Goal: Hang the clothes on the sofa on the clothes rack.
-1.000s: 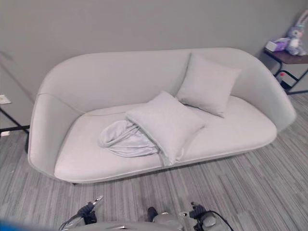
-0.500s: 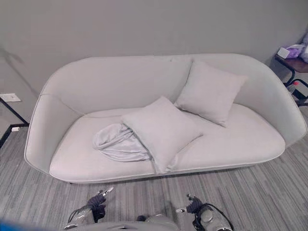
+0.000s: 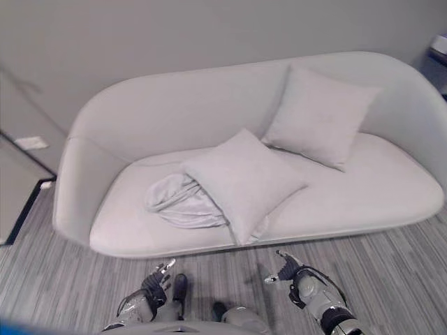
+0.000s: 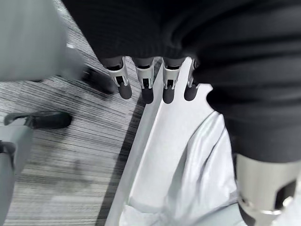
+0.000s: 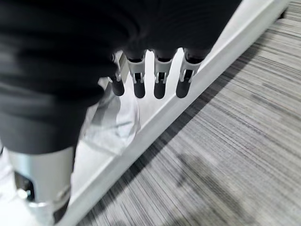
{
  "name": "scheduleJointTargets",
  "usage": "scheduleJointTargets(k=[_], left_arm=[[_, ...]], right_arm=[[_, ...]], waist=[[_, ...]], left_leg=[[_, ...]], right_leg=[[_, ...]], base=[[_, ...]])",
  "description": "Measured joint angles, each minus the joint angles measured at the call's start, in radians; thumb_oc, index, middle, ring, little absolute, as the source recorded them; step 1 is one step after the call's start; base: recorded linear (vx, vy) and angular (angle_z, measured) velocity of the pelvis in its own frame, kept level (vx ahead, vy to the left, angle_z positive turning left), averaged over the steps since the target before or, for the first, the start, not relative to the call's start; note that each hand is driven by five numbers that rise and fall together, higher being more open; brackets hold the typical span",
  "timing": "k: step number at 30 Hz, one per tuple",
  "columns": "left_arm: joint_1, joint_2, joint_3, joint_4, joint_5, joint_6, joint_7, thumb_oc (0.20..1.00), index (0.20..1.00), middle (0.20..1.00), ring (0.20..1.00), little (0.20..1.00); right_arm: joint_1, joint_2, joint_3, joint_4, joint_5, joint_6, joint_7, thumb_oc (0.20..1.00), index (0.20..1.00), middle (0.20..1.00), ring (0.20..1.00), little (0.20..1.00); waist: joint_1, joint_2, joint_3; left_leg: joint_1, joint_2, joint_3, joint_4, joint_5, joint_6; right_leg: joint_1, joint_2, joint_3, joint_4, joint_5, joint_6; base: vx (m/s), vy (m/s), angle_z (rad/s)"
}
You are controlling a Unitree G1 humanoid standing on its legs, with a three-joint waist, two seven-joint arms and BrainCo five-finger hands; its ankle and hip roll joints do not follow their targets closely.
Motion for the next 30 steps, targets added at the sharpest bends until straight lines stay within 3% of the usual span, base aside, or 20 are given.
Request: scheduleJointTargets(k=[3,6,7,8,9,11,12,14,15,17,19,20,21,23,24,25,26,28,29,30], left_arm=[[-0.036,-0.01,0.0,0.009,-0.001,-0.016,0.006,1.0,1.0,1.0,1.0,1.0],[-0.057,-0.018,-0.002,0.019,0.0,-0.024,0.01,1.0,1.0,1.0,1.0,1.0],[-0.055,-0.022,-0.002,0.017,0.0,-0.025,0.01,1.0,1.0,1.0,1.0,1.0],[-0.059,-0.032,-0.012,0.035,0.004,-0.031,0.007,1.0,1.0,1.0,1.0,1.0],[-0.056,-0.037,-0.013,0.038,0.004,-0.031,0.008,1.0,1.0,1.0,1.0,1.0],[-0.04,-0.043,-0.015,0.033,0.011,-0.033,0.011,1.0,1.0,1.0,1.0,1.0],[-0.014,-0.029,-0.026,0.021,0.016,-0.04,0.016,1.0,1.0,1.0,1.0,1.0],[-0.012,0.003,-0.036,-0.001,0.02,-0.042,0.02,1.0,1.0,1.0,1.0,1.0],[-0.018,0.019,-0.035,-0.002,0.021,-0.042,0.024,1.0,1.0,1.0,1.0,1.0],[-0.019,0.044,-0.031,0.0,0.023,-0.043,0.037,1.0,1.0,1.0,1.0,1.0],[-0.021,0.054,-0.026,0.001,0.034,-0.044,0.043,1.0,1.0,1.0,1.0,1.0],[-0.034,0.066,-0.013,0.02,0.05,-0.043,0.049,1.0,1.0,1.0,1.0,1.0],[-0.038,0.071,-0.005,0.027,0.051,-0.044,0.052,1.0,1.0,1.0,1.0,1.0],[-0.046,0.088,0.021,0.052,0.057,-0.044,0.054,1.0,1.0,1.0,1.0,1.0],[-0.047,0.107,0.029,0.063,0.057,-0.043,0.057,1.0,1.0,1.0,1.0,1.0],[-0.049,0.114,0.032,0.068,0.058,-0.042,0.056,1.0,1.0,1.0,1.0,1.0],[-0.057,0.123,0.05,0.079,0.062,-0.043,0.056,1.0,1.0,1.0,1.0,1.0],[-0.073,0.123,0.057,0.113,0.084,-0.041,0.059,1.0,1.0,1.0,1.0,1.0],[-0.064,0.089,0.086,0.11,0.096,-0.045,0.049,1.0,1.0,1.0,1.0,1.0],[-0.057,0.073,0.118,0.114,0.094,-0.047,0.049,1.0,1.0,1.0,1.0,1.0]], right_arm=[[0.01,0.003,0.001,0.029,-0.011,0.0,-0.013,1.0,1.0,1.0,1.0,1.0],[-0.007,0.0,-0.008,0.073,-0.013,0.0,-0.017,1.0,1.0,1.0,1.0,1.0],[-0.006,-0.002,-0.011,0.074,-0.016,0.0,-0.019,1.0,1.0,1.0,1.0,1.0],[-0.007,-0.009,-0.016,0.092,-0.017,0.001,-0.02,1.0,1.0,1.0,1.0,1.0],[-0.013,-0.008,-0.016,0.108,-0.017,0.001,-0.021,1.0,1.0,1.0,1.0,1.0],[-0.009,-0.02,-0.004,0.097,-0.048,0.007,-0.036,1.0,1.0,1.0,1.0,1.0],[-0.005,-0.013,0.001,0.057,-0.071,0.001,-0.052,1.0,1.0,1.0,1.0,1.0],[-0.001,-0.004,0.012,0.016,-0.093,0.009,-0.059,1.0,1.0,1.0,1.0,1.0],[-0.001,-0.01,0.01,-0.03,-0.128,0.023,-0.061,1.0,1.0,1.0,1.0,1.0],[0.026,-0.021,0.005,-0.104,-0.159,0.035,-0.071,1.0,1.0,1.0,1.0,1.0],[0.029,-0.04,-0.001,-0.192,-0.179,0.042,-0.078,1.0,1.0,1.0,1.0,1.0],[0.02,-0.043,-0.002,-0.255,-0.202,0.033,-0.091,1.0,1.0,1.0,1.0,1.0],[0.02,-0.042,-0.002,-0.294,-0.208,0.03,-0.095,1.0,1.0,1.0,1.0,1.0],[0.011,-0.041,-0.002,-0.367,-0.222,0.0,-0.099,1.0,1.0,1.0,1.0,1.0],[-0.008,-0.04,0.0,-0.41,-0.243,-0.019,-0.106,1.0,1.0,1.0,1.0,1.0],[-0.016,-0.04,0.001,-0.416,-0.246,-0.028,-0.108,1.0,1.0,1.0,1.0,1.0],[-0.023,-0.052,0.014,-0.418,-0.256,-0.036,-0.124,1.0,1.0,1.0,1.0,1.0],[-0.028,-0.097,0.058,-0.418,-0.285,-0.032,-0.127,1.0,1.0,1.0,1.0,1.0],[0.003,-0.148,0.057,-0.401,-0.301,-0.029,-0.129,1.0,1.0,1.0,1.0,1.0],[0.005,-0.163,0.059,-0.389,-0.324,-0.027,-0.128,1.0,1.0,1.0,1.0,1.0]], waist=[[-0.004,-0.005,0.009],[-0.002,-0.001,0.005],[-0.003,-0.004,0.006],[-0.003,0.008,-0.004],[-0.001,0.016,-0.01],[0.001,0.052,-0.036],[-0.003,0.067,-0.07],[-0.001,0.029,-0.08],[0.002,0.002,-0.091],[0.003,-0.018,-0.105],[0.016,-0.02,-0.111],[0.025,-0.017,-0.112],[0.027,-0.016,-0.113],[0.032,-0.011,-0.112],[0.032,-0.005,-0.107],[0.028,0.001,-0.103],[0.019,-0.011,-0.098],[-0.002,-0.015,-0.094],[-0.012,-0.024,-0.095],[0.001,-0.007,-0.097]], left_leg=[[-0.013,0.049,0.025,0.002,0.001,0.0],[-0.016,0.094,0.089,0.0,0.006,0.008],[-0.014,0.095,0.097,0.0,0.009,0.013],[-0.012,0.095,0.128,0.002,0.011,0.014],[-0.003,0.096,0.142,0.001,0.013,0.017],[0.035,0.072,0.166,0.001,0.01,0.025],[0.069,0.044,0.189,0.006,0.074,0.025],[0.071,-0.009,0.212,0.001,0.049,0.054],[0.069,-0.054,0.224,0.006,0.043,0.087],[0.078,-0.106,0.219,0.007,0.019,0.125],[0.077,-0.131,0.24,0.009,0.005,0.146],[0.078,-0.144,0.245,0.008,-0.005,0.161],[0.079,-0.146,0.246,0.008,-0.005,0.162],[0.087,-0.137,0.23,0.005,-0.013,0.172],[0.086,-0.113,0.22,0.004,-0.028,0.182],[0.083,-0.094,0.216,0.0,-0.025,0.177],[0.082,-0.093,0.193,0.005,-0.033,0.18],[0.081,-0.095,0.139,-0.001,-0.028,0.172],[0.113,-0.12,0.088,0.002,-0.033,0.158],[0.131,-0.11,0.081,0.0,-0.039,0.146]], right_leg=[[0.001,-0.006,0.047,0.021,-0.025,-0.001],[0.009,-0.034,0.107,0.016,-0.07,0.051],[0.009,-0.043,0.112,0.018,-0.074,0.046],[0.026,-0.074,0.134,0.001,-0.099,0.092],[0.033,-0.091,0.135,-0.008,-0.1,0.092],[0.063,-0.145,0.136,-0.031,-0.144,0.142],[0.069,-0.191,0.122,-0.007,-0.197,0.193],[0.047,-0.242,0.076,0.031,-0.197,0.202],[0.019,-0.287,0.036,0.073,-0.19,0.227],[0.009,-0.356,0.024,0.096,-0.178,0.254],[-0.027,-0.43,-0.001,0.101,-0.14,0.27],[-0.047,-0.475,-0.003,0.072,-0.092,0.308],[-0.05,-0.494,-0.007,0.049,-0.071,0.318],[-0.053,-0.46,0.007,-0.039,-0.07,0.332],[-0.096,-0.36,0.027,-0.092,-0.082,0.342],[-0.117,-0.301,0.044,-0.114,-0.078,0.337],[-0.177,-0.193,0.04,-0.11,-0.055,0.313],[-0.224,-0.085,0.082,-0.092,-0.015,0.277],[-0.2,-0.098,0.02,-0.098,0.097,0.226],[-0.179,-0.097,0.001,-0.11,0.101,0.208]], base=[[0.3,0.24,-0.58],[0.38,0.312,-0.42],[0.45,0.354,-0.25],[0.44,0.336,-0.21],[0.41,0.295,-0.17],[0.41,0.329,-0.23],[0.39,0.343,-0.31],[0.28,0.245,-0.19],[0.15,0.132,0.0],[0.19,0.113,0.04],[0.22,0.096,-0.17],[0.17,0.089,-0.11],[0.19,0.131,-0.02],[0.11,0.088,0.04],[0.07,-0.004,0.0],[0.14,-0.014,0.22],[0.19,-0.016,0.36],[0.13,-0.061,1.09],[0.1,-0.212,1.33],[0.14,-0.259,0.97]])
